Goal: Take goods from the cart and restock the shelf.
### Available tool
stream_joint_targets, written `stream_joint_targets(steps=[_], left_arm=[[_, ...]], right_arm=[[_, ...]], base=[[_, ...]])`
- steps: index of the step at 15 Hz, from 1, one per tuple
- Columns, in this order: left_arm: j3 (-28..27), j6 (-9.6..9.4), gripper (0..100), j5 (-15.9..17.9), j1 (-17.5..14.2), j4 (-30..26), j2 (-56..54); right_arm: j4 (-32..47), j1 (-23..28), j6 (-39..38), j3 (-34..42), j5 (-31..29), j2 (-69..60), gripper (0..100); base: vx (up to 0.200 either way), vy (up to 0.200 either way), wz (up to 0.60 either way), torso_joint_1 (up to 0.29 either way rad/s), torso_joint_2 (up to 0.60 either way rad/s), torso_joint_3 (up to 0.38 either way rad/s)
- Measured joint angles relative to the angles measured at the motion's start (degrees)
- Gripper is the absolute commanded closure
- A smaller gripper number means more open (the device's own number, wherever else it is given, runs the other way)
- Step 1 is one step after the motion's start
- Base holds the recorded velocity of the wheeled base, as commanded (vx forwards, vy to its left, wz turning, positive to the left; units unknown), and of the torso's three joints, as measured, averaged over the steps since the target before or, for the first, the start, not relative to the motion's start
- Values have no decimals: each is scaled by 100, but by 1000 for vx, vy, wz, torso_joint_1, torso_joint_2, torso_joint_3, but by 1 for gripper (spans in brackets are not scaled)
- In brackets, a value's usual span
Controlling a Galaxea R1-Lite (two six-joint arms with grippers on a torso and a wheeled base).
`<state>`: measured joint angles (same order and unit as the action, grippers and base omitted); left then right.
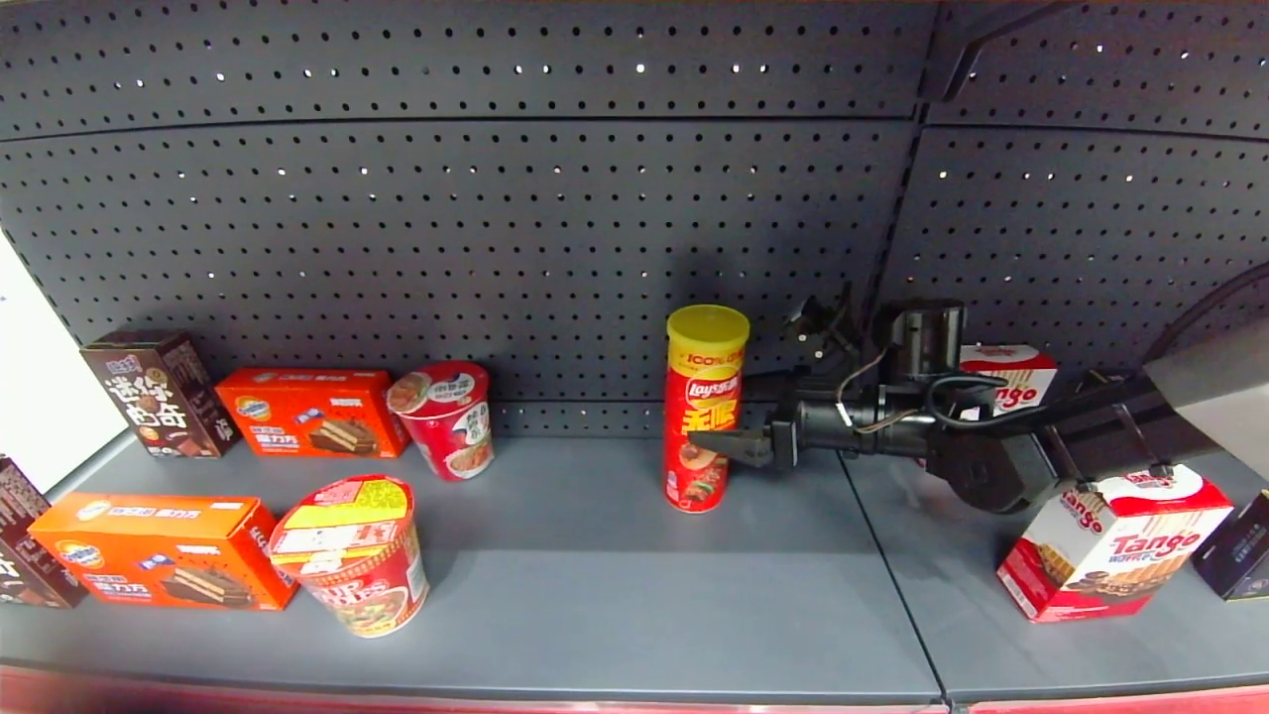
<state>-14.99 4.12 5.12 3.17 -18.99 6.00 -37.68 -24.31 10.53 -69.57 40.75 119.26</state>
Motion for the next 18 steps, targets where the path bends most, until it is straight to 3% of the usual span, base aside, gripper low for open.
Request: stream_joint_targets(steps=[11,12,18], left_arm=[[6,-2,100,-1,-11,-9,0],[0,0,100,-1,-11,-7,-5],[56,-2,100,-11,-17,-9,-13]], right_arm=[[-105,-129,-20,-294,-6,563,0],[-151,-129,-20,-322,7,610,100],[-219,-151,-66,-291,-68,656,100]], base=[[0,0,0,0,0,0],[0,0,0,0,0,0],[0,0,0,0,0,0]])
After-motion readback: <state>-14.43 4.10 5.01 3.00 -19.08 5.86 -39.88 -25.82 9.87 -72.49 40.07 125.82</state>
